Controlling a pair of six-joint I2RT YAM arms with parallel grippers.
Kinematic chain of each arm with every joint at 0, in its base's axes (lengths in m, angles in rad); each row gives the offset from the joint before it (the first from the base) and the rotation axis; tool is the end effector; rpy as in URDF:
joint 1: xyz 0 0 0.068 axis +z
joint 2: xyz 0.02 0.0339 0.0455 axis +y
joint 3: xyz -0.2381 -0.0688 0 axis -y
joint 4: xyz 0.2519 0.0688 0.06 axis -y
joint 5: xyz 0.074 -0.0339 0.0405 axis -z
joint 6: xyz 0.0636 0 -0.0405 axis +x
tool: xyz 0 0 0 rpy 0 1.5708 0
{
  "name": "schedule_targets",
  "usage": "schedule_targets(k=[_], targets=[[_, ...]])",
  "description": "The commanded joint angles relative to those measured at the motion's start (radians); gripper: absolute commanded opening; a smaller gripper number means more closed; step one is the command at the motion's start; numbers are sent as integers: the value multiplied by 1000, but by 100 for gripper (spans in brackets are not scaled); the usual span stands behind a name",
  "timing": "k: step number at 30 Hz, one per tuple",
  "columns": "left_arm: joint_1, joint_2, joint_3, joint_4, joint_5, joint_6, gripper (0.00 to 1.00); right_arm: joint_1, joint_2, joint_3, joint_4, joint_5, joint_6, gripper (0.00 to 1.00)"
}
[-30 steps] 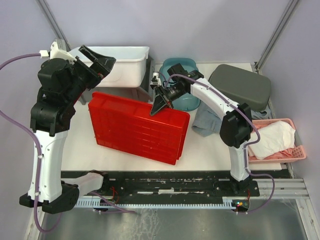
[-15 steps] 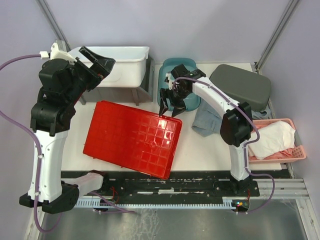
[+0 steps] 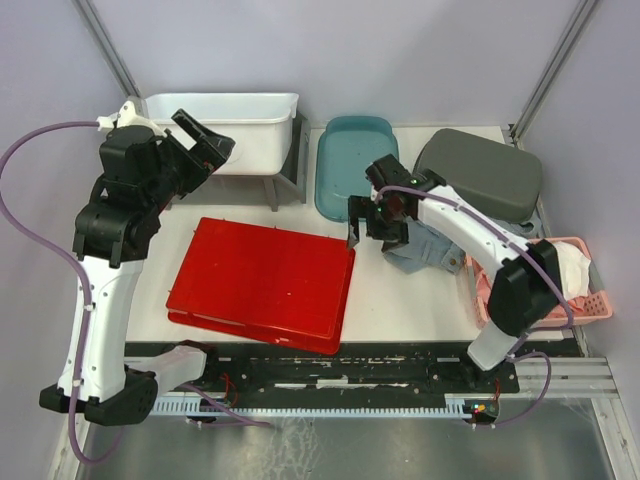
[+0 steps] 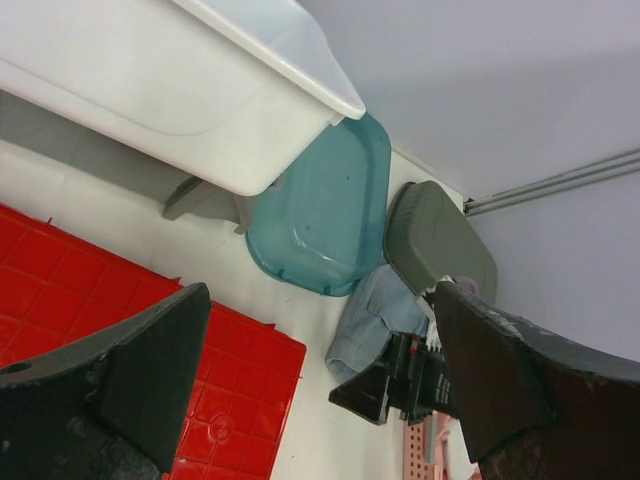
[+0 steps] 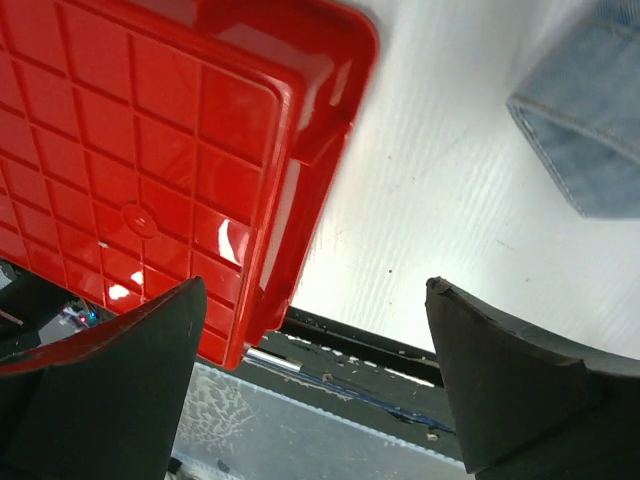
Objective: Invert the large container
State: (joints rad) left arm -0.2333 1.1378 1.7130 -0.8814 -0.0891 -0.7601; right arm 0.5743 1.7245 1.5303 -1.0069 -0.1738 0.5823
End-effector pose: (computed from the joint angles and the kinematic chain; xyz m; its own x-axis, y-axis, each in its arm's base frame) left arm 0.2249 -0.0476 0.4756 -0.3143 -0.6307 -0.7095 -0.0950 0.7646 -0.6375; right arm 0.3001 0.2073 0.2316 -0.9769 0.0130 -0.2131 -0.0602 0.9409 0.3334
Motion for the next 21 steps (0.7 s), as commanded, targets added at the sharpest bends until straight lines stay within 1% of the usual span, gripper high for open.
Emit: schedule_targets(k=[1,3,5,8,11,12,14,16,17,18,21], targets=[[-2,-24,-11,-7,-29,44,99,3,-145,-196,206,19,203,99],[-2,-23,-20,-19,-39,49,99,3,-202,-291,286,5,286,98],[-2,-23,-32,-26,-45,51,99,4,-244,-365,351,-3,360,95],[-3,-24,-46,-28,-37,52,99,9,-274,-427,408,-3,421,85],[-2,-19,-53,-28,-29,50,99,18,-267,-437,428,-24,402,76],[-2,-19,-54,-28,-27,51,99,22,-268,-439,438,-25,378,74],[-1,-17,-57,-28,-26,52,99,40,-283,-457,479,-14,278,72],[-2,-20,-60,-28,-25,52,99,60,-311,-490,532,23,122,71],[-2,-20,-62,-28,-26,53,99,62,-326,-516,552,31,18,71],[-3,-21,-63,-27,-25,53,99,62,-338,-531,572,29,-32,71],[-2,-24,-65,-26,-24,56,99,64,-356,-566,605,-27,-252,73]])
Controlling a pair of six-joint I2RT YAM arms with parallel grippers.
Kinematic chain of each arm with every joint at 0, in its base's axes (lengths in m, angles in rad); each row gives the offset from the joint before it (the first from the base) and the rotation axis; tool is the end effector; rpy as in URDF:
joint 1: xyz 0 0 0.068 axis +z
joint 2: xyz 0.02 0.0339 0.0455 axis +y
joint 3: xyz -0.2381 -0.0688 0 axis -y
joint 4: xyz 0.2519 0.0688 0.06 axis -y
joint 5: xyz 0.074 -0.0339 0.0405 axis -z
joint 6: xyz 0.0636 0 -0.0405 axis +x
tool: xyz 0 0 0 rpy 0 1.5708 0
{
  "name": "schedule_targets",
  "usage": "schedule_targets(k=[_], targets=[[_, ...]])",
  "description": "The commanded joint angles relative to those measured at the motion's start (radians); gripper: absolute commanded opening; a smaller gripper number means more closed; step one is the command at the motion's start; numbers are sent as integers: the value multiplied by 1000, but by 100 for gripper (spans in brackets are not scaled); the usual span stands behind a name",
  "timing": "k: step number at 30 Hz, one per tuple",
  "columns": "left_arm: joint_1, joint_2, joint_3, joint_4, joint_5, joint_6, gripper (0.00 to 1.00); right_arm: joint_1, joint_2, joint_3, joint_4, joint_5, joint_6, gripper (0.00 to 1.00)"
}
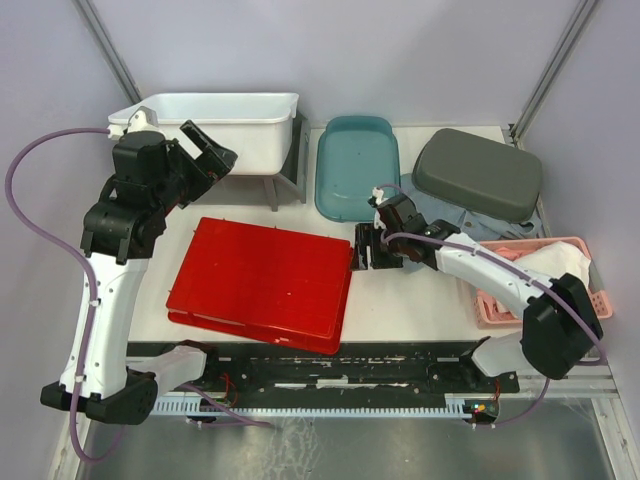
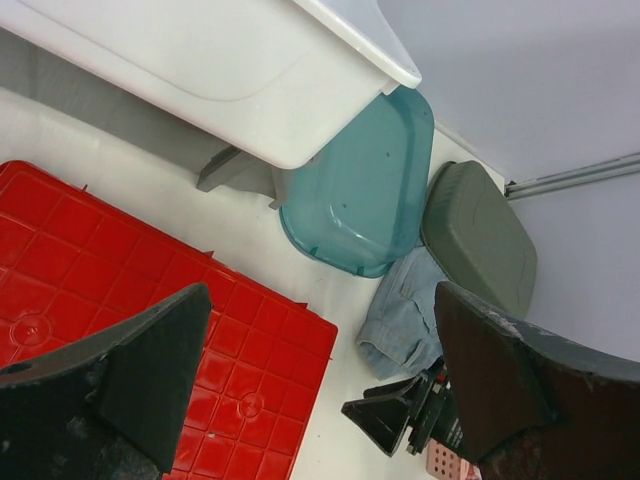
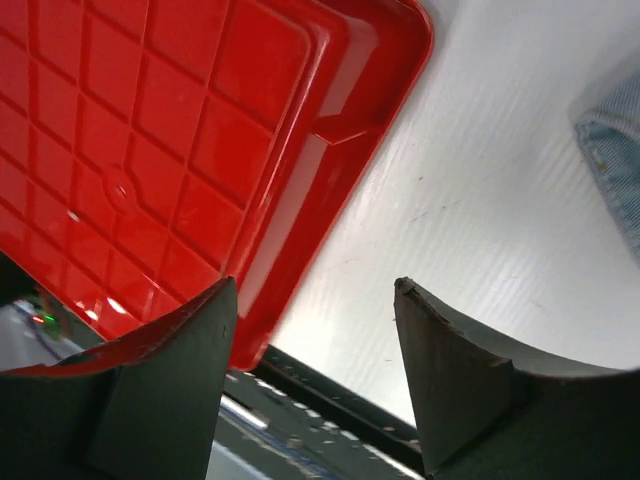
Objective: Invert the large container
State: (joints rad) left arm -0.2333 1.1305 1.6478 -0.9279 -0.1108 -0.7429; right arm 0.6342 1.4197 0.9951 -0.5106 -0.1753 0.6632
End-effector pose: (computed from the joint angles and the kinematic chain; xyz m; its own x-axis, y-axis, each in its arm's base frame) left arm 0.2289 -0.0472 0.4508 -0.3747 -0.6020 -0.7051 -0.1661 0.7918 -0.5877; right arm 0.2508 0.1983 0.1898 -0.9214 0.0748 -0.3814 -0.1264 0.8703 0.4761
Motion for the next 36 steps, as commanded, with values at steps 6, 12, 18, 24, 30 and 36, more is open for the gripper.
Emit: schedule_targets(k=[6,12,18,24,30,36], targets=[[-1,-22,-4,26,0,34,99,4,100,105,-51,-95,-629,66],[-2,-29,-3,26,0,29,99,4,193,184,-125,-76,-848,64],[-1,-32,-5,32,4,19,99,6,228,170,-46,-90,-959,64],[-3,-34,-2,32,8,14,99,10,265,159,36,-146,-1000,61],[-1,-35,-3,32,5,12,99,31,318,174,58,-167,-1010,56],[-1,-31,-1,32,6,11,99,58,315,155,123,-92,-1030,51]])
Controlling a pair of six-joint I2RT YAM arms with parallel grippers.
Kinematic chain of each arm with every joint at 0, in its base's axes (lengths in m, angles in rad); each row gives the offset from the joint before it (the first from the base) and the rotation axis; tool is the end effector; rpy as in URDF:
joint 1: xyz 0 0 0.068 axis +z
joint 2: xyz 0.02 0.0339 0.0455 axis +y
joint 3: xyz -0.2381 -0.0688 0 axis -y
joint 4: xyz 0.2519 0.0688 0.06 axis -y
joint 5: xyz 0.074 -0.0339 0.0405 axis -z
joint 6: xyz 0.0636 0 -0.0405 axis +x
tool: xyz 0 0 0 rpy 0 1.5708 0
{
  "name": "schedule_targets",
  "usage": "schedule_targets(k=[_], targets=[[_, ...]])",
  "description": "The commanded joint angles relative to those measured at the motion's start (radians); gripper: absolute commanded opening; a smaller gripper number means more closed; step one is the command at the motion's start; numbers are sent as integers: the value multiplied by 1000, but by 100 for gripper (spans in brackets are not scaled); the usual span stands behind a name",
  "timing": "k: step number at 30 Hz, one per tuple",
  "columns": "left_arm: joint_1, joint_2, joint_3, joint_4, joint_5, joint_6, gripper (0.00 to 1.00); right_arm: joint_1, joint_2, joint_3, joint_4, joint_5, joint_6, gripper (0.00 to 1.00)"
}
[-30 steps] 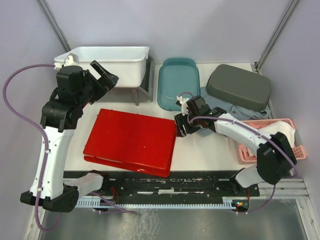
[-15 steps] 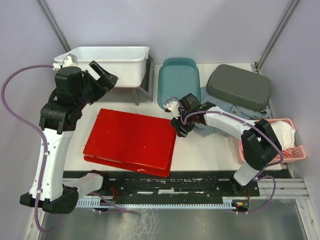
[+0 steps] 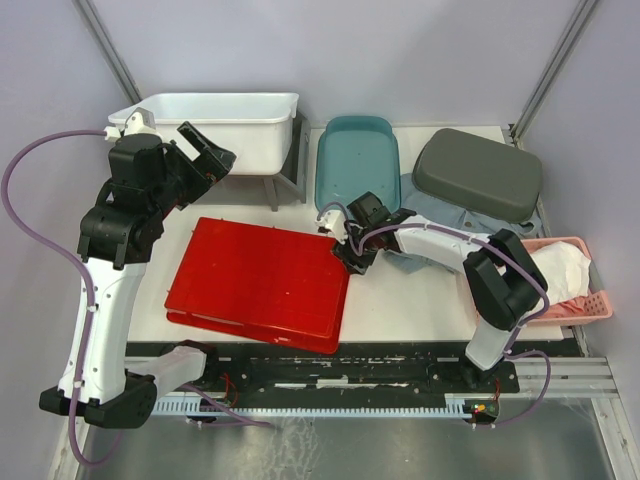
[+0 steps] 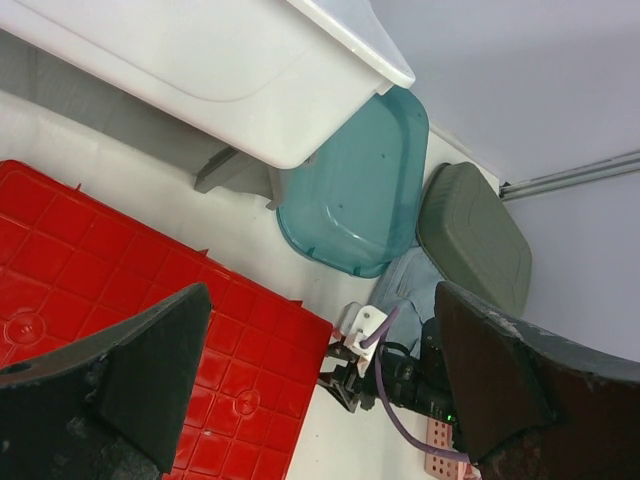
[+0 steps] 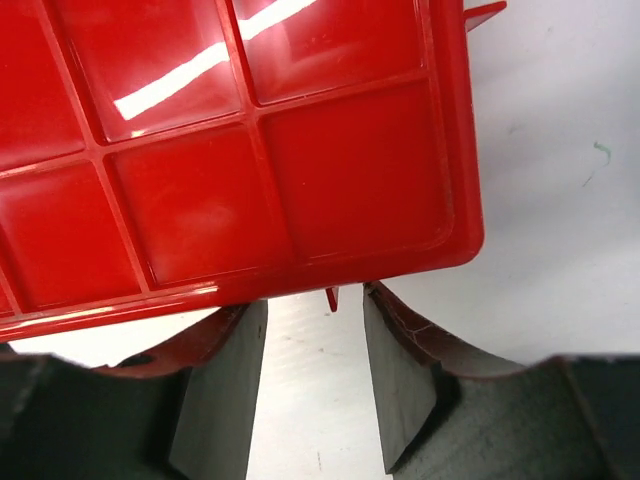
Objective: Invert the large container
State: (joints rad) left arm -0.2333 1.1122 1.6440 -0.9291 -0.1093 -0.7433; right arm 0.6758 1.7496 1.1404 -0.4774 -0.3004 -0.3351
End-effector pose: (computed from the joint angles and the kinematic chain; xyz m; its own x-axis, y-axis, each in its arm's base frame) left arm 0.2232 -0.0459 0.4534 -0.3665 -0.6043 -0.7075 -0.1576 0.7897 -0.5929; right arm 0.2738 0.2436 0.1336 -0.4203 -0.7396 -0.5257 -0.8929 0.4404 0.0942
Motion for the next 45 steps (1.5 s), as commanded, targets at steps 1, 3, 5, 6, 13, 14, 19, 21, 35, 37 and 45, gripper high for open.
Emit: schedule_targets(k=[1,3,5,6,13,14,19,21,35,37,45], targets=[[-1,-11,2,33,5,12,99,16,-18,10,95,42,-34,50],[-2,-10,1,34,5,12,99,17,-27,9,108,52,-38,48],[-2,-9,1,35,5,13,99,17,-34,5,121,56,-40,39],[-2,-8,2,36,5,13,99,17,-35,7,127,56,-40,34],[-2,0,2,40,8,16,99,20,-58,-11,172,58,-39,2],[-2,1,2,41,7,16,99,19,-67,-14,170,66,-43,2],[-2,5,1,40,7,21,99,19,-138,-11,92,124,-151,2],[-2,5,-7,39,-1,21,99,18,-173,11,0,161,-215,2],[0,-39,-341,83,-68,55,99,-94,-304,66,-388,291,-505,2],[1,-55,-418,88,-94,60,99,-112,-315,45,-375,332,-524,2],[48,-93,-639,103,-109,63,99,-195,-411,-135,-184,450,-631,2]])
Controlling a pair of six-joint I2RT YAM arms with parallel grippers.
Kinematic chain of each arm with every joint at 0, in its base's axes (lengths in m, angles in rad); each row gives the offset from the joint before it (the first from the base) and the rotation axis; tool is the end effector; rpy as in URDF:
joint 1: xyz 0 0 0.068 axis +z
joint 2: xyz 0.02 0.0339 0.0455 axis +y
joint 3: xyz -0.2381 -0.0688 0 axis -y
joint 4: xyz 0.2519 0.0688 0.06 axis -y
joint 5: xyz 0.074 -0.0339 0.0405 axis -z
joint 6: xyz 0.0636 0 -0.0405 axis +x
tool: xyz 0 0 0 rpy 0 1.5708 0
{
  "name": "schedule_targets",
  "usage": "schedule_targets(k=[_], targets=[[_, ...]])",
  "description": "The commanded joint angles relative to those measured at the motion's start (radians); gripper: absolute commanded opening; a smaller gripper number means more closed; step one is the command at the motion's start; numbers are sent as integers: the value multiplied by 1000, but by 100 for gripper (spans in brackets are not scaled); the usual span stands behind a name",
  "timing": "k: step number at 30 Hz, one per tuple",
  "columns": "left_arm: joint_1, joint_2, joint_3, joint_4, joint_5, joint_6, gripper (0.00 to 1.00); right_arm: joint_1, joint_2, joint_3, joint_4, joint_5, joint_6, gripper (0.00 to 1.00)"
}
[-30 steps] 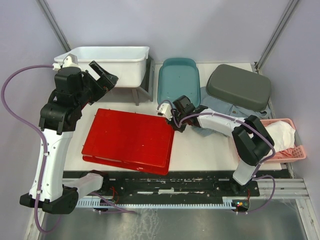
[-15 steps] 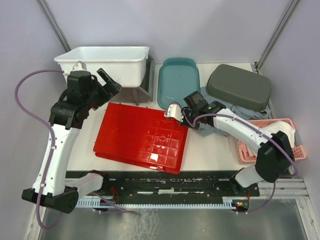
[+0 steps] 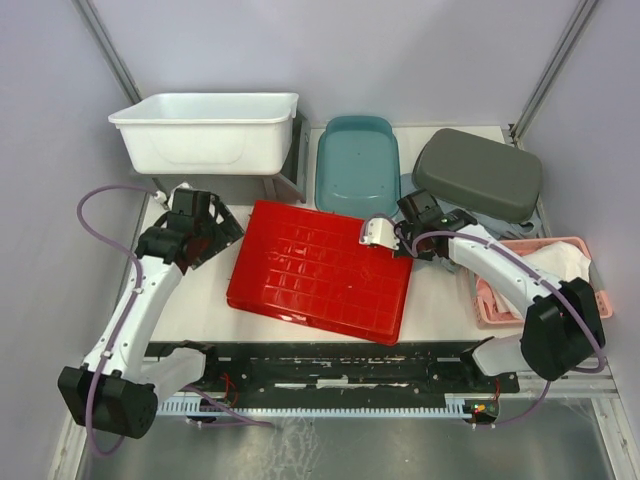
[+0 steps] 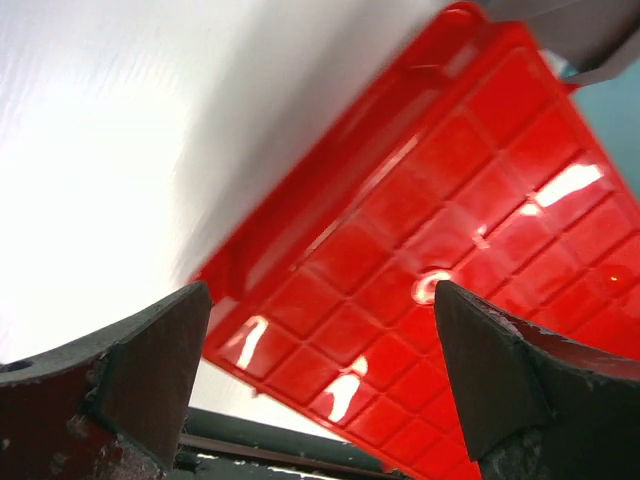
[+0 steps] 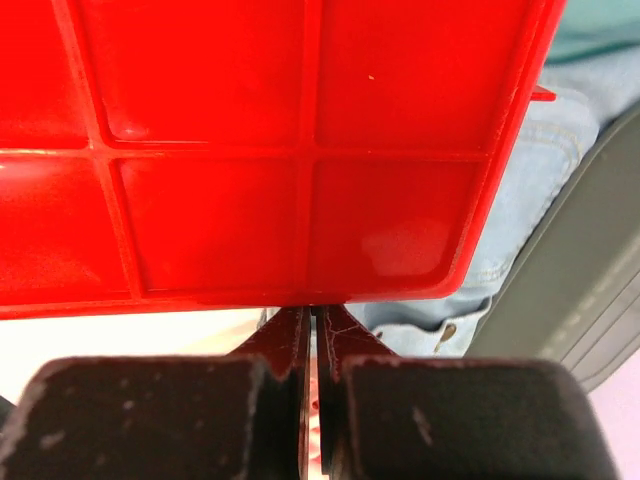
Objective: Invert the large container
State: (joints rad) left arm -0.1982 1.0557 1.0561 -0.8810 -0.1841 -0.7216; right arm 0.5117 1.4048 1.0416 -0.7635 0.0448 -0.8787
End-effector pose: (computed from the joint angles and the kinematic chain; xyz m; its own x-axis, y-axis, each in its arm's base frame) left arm 0.2391 -0.0361 0.2755 -0.6200 -0.5379 -0.5712 -0.4399 0.8411 -0.3146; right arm 0.2599 0.1427 0.1907 -0.1387 -0.9600 -0.2430 -0.9076 0.2214 -0.3566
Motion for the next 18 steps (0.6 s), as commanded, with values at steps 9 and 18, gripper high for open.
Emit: schedule_targets(k=[9,18], targets=[[15,-36,-294,206,130,37,99,-42,-102,1,60,70,-81,2],[-71,-31,-424,350,357,-1,100,-63,-70,147,-103,92,-72,2]])
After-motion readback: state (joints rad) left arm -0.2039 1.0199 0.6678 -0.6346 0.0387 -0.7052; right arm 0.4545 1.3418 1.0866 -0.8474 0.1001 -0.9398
